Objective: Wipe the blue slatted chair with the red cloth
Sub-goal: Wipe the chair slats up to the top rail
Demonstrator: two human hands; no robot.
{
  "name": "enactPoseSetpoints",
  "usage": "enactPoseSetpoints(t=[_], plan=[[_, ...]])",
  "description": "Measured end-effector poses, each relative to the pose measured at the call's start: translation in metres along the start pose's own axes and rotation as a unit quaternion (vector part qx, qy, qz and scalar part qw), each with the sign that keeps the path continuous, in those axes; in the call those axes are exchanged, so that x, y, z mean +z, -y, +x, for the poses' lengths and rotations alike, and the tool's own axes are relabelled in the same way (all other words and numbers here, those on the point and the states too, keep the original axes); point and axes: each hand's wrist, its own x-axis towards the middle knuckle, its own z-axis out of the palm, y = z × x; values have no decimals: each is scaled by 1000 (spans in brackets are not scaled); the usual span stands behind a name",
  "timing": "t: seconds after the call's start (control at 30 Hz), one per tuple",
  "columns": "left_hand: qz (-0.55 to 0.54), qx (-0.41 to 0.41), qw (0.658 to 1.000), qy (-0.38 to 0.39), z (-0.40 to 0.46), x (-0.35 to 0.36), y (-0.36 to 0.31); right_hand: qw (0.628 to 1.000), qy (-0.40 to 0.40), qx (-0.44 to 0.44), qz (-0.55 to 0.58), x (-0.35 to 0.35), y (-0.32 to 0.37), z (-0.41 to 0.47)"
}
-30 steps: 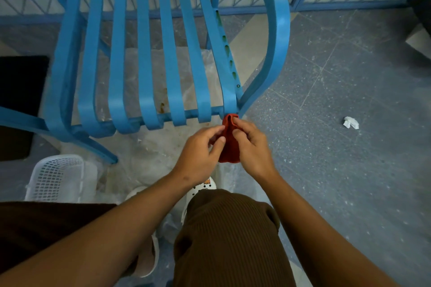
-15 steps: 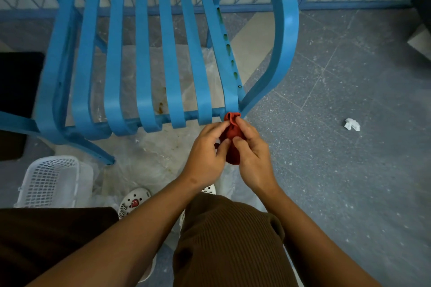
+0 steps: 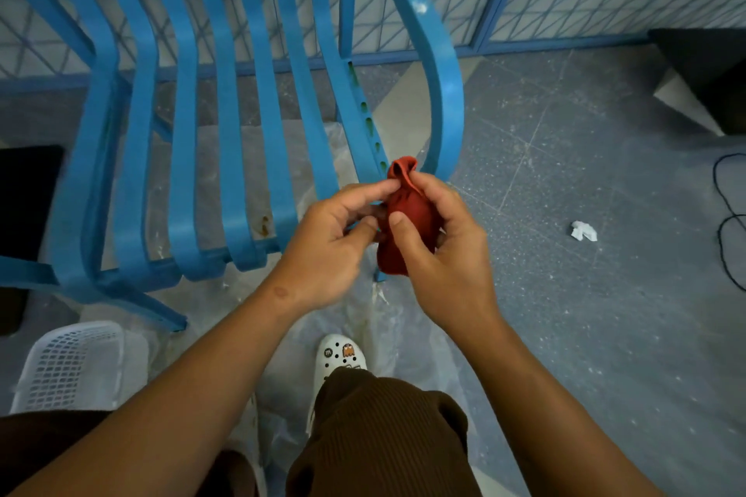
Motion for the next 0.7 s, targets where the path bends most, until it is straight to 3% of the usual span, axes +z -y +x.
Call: enactPoseSetpoints(t=[0.17, 0.33, 0.57, 0.7], plan=[[-8, 21, 1000, 22, 24, -6, -40, 997, -48, -58, -11, -25, 49, 12], [12, 22, 1000, 15, 62, -17, -68, 978, -108, -140, -107, -48, 81, 44], [4, -26, 1000, -15, 124, -32, -71, 944, -84, -175, -266, -30, 55, 92], [-42, -44, 998, -16, 150, -36, -69, 928, -118, -199, -293, -20, 39, 100]])
